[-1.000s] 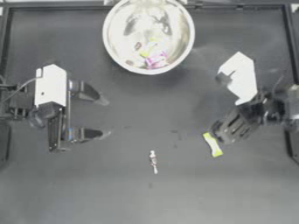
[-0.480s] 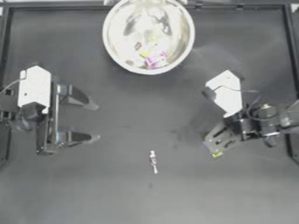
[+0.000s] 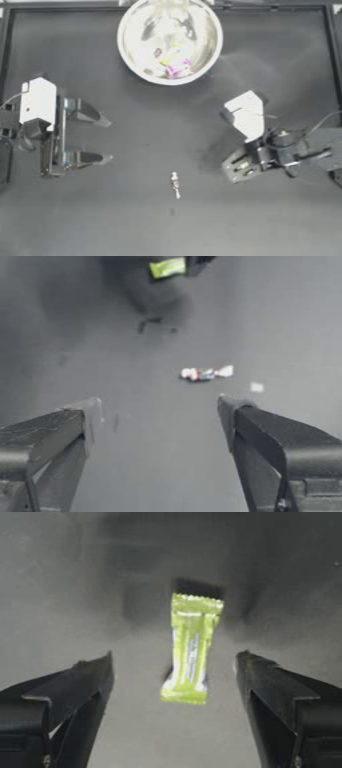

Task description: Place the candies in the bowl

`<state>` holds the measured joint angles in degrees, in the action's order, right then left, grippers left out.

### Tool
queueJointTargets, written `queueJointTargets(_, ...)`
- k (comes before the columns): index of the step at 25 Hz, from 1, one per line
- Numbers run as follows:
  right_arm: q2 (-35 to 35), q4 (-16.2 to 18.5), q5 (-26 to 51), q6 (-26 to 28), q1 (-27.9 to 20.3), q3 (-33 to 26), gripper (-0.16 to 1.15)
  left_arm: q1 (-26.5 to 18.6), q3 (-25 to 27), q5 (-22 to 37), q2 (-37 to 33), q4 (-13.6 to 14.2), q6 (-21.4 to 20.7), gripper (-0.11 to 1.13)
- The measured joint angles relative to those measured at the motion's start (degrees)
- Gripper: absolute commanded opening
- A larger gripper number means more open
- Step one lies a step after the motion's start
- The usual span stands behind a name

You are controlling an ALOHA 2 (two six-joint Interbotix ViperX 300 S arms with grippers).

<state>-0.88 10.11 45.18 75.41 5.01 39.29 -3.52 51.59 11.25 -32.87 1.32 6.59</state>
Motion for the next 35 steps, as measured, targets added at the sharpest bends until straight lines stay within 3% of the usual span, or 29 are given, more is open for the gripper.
queueJointTargets(6, 2.9, 0.09, 3.52, 0.53, 0.18, -2.2, 0.99, 0.0, 0.7, -0.26, -0.53, 0.0, 0.0, 1.0)
queueJointTargets(18, 4.04, 0.97, -2.72, 5.19, 0.26, 0.35, 0.97, 0.35, 1.67, -1.41, -1.23, 0.0, 0.0, 0.99)
queueJointTargets(21, 4.04, 1.76, -2.9, 5.45, 0.18, 0.44, 0.86, 0.35, 1.67, -1.49, -1.14, 0.0, 0.0, 0.99)
queueJointTargets(27, 3.96, 2.11, -2.81, 5.45, 0.18, 0.79, 0.51, 0.53, 1.67, -1.58, -1.23, 0.0, 0.0, 0.99)
queueJointTargets(35, 3.96, 2.2, -2.81, 4.83, 0.26, 0.62, 0.51, 0.7, 1.85, -1.58, -1.23, -0.35, 0.0, 0.99)
